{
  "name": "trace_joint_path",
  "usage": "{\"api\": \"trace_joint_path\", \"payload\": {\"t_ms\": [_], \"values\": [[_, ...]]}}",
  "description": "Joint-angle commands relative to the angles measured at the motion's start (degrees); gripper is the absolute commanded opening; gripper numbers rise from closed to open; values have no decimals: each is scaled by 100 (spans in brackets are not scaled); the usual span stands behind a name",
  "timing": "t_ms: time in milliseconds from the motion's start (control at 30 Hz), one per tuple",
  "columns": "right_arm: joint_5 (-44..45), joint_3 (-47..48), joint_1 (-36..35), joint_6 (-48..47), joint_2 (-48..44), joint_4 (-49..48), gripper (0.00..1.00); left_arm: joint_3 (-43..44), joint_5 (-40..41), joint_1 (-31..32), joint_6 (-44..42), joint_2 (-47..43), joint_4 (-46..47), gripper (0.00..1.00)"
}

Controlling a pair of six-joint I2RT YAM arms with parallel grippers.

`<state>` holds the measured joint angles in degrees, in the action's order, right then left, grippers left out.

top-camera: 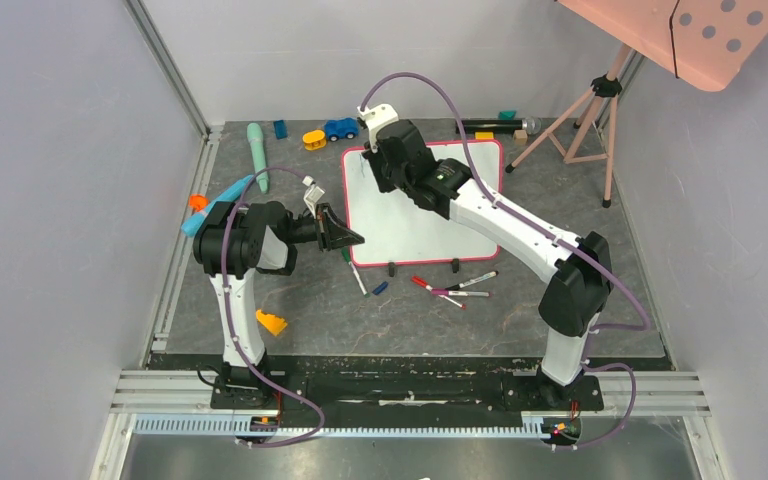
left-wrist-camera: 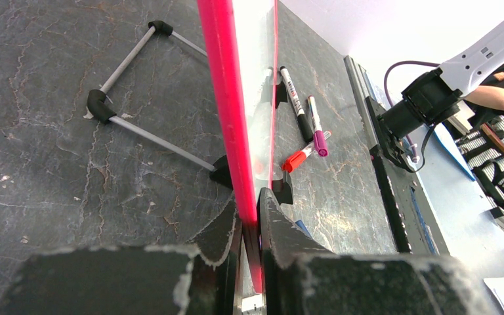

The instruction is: Write a sentence on the whiteboard

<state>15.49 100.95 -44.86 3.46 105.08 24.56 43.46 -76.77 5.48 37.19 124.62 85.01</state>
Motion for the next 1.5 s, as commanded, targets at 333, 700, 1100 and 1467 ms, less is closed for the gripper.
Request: {"api": "trace_joint_path", "payload": {"t_ms": [333, 700, 1100, 1467], "values": [[-239, -42, 22, 88, 66, -35, 0, 7, -212, -3, -720, 142, 420, 2], [-3, -565, 21, 96, -235, -63, 0, 4, -207, -3, -713, 141, 420, 2], [-317, -566, 43, 134, -433, -157, 0, 4, -208, -3, -713, 142, 424, 2], [-734, -99, 100, 68, -315, -296, 0, 5, -207, -3, -713, 142, 420, 2]]}}
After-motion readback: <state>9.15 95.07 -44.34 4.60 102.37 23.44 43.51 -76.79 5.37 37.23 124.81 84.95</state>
